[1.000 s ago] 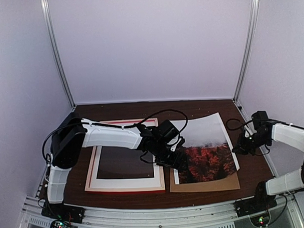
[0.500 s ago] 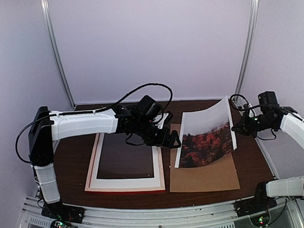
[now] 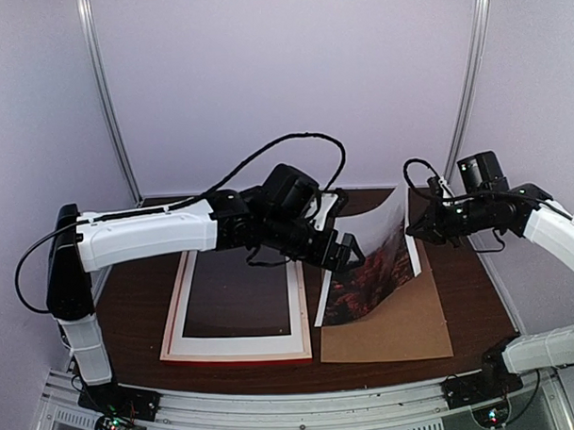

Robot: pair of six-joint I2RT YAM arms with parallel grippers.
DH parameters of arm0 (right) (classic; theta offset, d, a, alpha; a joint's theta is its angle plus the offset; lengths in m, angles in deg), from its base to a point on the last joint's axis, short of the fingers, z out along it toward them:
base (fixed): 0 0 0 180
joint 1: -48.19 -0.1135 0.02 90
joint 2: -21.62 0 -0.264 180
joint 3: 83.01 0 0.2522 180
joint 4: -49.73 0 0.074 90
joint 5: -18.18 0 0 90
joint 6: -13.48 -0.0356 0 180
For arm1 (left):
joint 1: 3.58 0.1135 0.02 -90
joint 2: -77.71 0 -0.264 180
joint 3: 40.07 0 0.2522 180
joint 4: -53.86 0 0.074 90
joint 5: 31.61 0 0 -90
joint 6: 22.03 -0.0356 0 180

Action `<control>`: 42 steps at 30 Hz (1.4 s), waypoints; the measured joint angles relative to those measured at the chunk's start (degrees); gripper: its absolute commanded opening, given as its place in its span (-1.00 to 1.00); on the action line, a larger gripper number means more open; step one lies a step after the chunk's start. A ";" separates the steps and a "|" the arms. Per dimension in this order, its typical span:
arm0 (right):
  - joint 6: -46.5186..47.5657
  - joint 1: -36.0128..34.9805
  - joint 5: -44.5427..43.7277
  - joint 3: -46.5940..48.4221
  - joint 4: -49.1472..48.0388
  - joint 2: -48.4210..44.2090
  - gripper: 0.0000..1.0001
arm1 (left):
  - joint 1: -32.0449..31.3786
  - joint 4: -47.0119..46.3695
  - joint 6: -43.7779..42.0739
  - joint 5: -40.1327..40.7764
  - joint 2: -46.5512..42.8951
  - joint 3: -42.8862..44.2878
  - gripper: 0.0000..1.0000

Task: Put the photo into the frame
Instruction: Turn over the photo.

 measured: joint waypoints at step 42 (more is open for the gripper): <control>14.64 -36.83 -28.44 47.58 28.48 38.80 -1.00 | 23.32 -10.40 24.83 3.76 -30.84 -35.71 0.84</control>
